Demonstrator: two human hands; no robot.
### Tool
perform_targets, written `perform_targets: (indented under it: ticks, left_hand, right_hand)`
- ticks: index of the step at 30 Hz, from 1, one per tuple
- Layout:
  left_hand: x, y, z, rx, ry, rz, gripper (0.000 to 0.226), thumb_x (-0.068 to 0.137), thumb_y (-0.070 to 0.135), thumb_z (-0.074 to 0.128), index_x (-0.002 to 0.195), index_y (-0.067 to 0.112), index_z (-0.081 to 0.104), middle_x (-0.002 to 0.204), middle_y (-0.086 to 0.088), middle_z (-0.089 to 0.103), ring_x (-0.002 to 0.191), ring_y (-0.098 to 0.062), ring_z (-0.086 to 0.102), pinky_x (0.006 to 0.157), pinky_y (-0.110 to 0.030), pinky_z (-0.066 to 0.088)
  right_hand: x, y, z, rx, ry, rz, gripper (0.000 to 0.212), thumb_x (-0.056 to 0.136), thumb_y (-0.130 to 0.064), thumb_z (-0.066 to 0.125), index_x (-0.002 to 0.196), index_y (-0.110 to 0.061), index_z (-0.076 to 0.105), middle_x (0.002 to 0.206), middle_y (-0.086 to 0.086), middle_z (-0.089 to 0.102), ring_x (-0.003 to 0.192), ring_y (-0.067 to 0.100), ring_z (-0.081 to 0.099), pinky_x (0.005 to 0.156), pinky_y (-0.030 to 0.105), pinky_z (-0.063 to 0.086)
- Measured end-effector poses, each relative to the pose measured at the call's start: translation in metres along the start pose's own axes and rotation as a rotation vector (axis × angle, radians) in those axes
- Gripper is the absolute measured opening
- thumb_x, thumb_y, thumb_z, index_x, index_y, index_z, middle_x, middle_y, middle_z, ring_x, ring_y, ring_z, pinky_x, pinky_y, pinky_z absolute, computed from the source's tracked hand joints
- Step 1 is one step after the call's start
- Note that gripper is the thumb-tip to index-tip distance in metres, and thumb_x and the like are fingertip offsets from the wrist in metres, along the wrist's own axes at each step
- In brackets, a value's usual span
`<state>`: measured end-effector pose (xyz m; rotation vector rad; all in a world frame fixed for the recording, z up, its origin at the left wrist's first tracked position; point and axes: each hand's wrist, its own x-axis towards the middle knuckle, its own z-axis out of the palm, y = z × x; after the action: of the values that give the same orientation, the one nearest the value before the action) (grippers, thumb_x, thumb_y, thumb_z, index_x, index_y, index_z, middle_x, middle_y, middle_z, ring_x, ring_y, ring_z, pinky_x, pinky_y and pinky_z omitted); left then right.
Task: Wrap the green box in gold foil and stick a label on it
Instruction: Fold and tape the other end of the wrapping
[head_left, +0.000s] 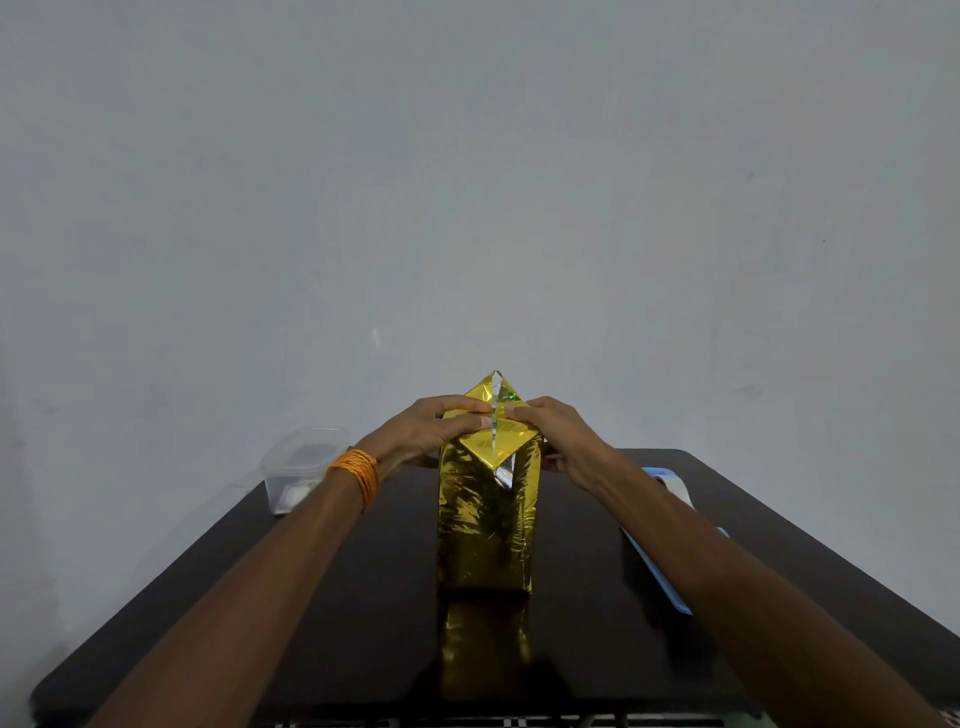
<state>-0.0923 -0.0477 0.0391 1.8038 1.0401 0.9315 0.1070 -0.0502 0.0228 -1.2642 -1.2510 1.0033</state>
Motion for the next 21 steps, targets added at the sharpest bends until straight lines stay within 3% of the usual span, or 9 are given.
perform_targets:
  ticks: [5,9,11,14,17,21]
  left_hand:
    - [-0.001,-0.006,0.001,-0.037,0.004,-0.027,0.031,0.086,0.048,0.071,0.115,0.038,0.070,0.120,0.002,0.068,0.112,-0.019,0.065,0.096,-0.041,0.055]
    - [-0.006,-0.009,0.004,-0.110,-0.020,0.058,0.041,0.094,0.055,0.055,0.129,0.035,0.062,0.125,0.005,0.068,0.116,-0.012,0.062,0.094,-0.035,0.052]
    - [-0.006,-0.005,0.006,-0.092,0.097,0.148,0.037,0.095,0.055,0.054,0.124,0.035,0.064,0.125,0.008,0.067,0.118,-0.010,0.060,0.096,-0.034,0.050]
    - [-0.002,0.008,0.011,0.063,0.361,0.336,0.022,0.094,0.046,0.062,0.107,0.030,0.072,0.117,0.013,0.069,0.121,-0.010,0.057,0.107,-0.037,0.043]
    - [-0.003,0.033,0.027,0.172,0.516,0.509,0.015,0.095,0.034,0.063,0.100,0.024,0.073,0.107,0.013,0.070,0.108,-0.003,0.060,0.095,-0.032,0.050]
    - [-0.002,0.069,0.065,0.255,0.511,0.653,0.009,0.091,0.020,0.065,0.090,0.020,0.074,0.086,0.010,0.072,0.080,-0.006,0.065,0.073,-0.026,0.053]
  right_hand:
    - [-0.008,0.008,-0.014,0.037,-0.030,-0.037,0.029,0.097,-0.037,0.061,0.109,-0.010,0.059,0.095,0.008,0.064,0.077,0.021,0.063,0.067,0.030,0.052]
    - [-0.010,0.013,-0.024,-0.003,0.008,-0.091,0.035,0.094,-0.041,0.064,0.114,-0.013,0.060,0.108,0.012,0.067,0.084,0.026,0.071,0.072,0.035,0.059]
    - [-0.013,0.014,-0.031,-0.030,0.056,-0.107,0.034,0.095,-0.044,0.063,0.115,-0.017,0.061,0.112,0.012,0.065,0.091,0.026,0.070,0.069,0.032,0.059]
    - [-0.019,0.013,-0.045,-0.031,0.117,-0.152,0.028,0.096,-0.038,0.062,0.113,-0.016,0.062,0.107,0.011,0.066,0.085,0.021,0.066,0.062,0.026,0.053]
    - [-0.027,0.010,-0.061,-0.104,0.189,-0.208,0.018,0.096,-0.029,0.062,0.106,-0.015,0.066,0.097,0.010,0.071,0.075,0.016,0.065,0.060,0.024,0.049]
    - [-0.039,0.014,-0.094,-0.296,0.329,-0.253,0.009,0.093,-0.022,0.064,0.092,-0.017,0.072,0.084,0.001,0.073,0.075,0.015,0.068,0.066,0.024,0.051]
